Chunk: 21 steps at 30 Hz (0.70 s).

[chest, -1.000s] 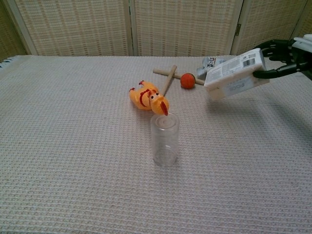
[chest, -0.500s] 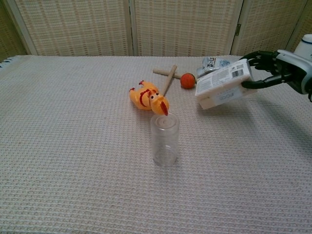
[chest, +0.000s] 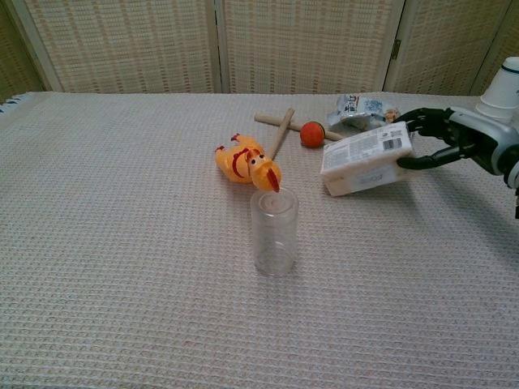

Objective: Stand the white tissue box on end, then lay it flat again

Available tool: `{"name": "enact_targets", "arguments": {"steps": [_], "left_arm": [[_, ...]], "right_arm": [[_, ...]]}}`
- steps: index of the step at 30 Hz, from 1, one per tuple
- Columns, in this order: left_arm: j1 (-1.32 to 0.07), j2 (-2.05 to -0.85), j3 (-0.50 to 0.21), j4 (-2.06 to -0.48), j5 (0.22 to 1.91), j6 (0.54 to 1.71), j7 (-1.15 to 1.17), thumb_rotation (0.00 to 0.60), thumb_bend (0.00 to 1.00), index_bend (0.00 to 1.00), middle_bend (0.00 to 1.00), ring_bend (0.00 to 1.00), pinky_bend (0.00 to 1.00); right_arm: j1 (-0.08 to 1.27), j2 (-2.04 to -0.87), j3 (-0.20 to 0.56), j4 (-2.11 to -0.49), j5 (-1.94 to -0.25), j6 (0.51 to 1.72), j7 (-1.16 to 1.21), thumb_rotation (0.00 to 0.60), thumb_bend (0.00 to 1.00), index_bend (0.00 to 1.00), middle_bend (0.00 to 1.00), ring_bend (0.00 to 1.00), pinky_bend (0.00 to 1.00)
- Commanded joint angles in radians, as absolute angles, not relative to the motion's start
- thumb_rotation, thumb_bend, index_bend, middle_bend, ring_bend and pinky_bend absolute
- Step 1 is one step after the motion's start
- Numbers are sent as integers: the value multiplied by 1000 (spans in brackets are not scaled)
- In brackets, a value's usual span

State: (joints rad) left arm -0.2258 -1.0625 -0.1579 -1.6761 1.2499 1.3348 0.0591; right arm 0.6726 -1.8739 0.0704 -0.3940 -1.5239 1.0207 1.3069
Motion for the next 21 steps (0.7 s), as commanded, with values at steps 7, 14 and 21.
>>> {"name": "enact_targets", "arguments": {"steps": [7,14,21], "left_arm": [[-223,-1061,-159,-1686,1251,1346,66,600,627,170,0,0,137],[-223,-1062,-155,-1686,1254,1345,76,600,628,171,0,0,137],[-232,-1073,-157,-1670,1231,1326,87,600,627,170,0,0,138]], "right_arm": [[616,-1876,21,-352,-1565,1109,1489,600,382,406,453,268,0],[565,-1949,23,-229,-1542,1074,1635,600,383,419,453,277,0],[570,-1980,11,-161,-1550,1036,1669,600,384,419,454,277,0]]}}
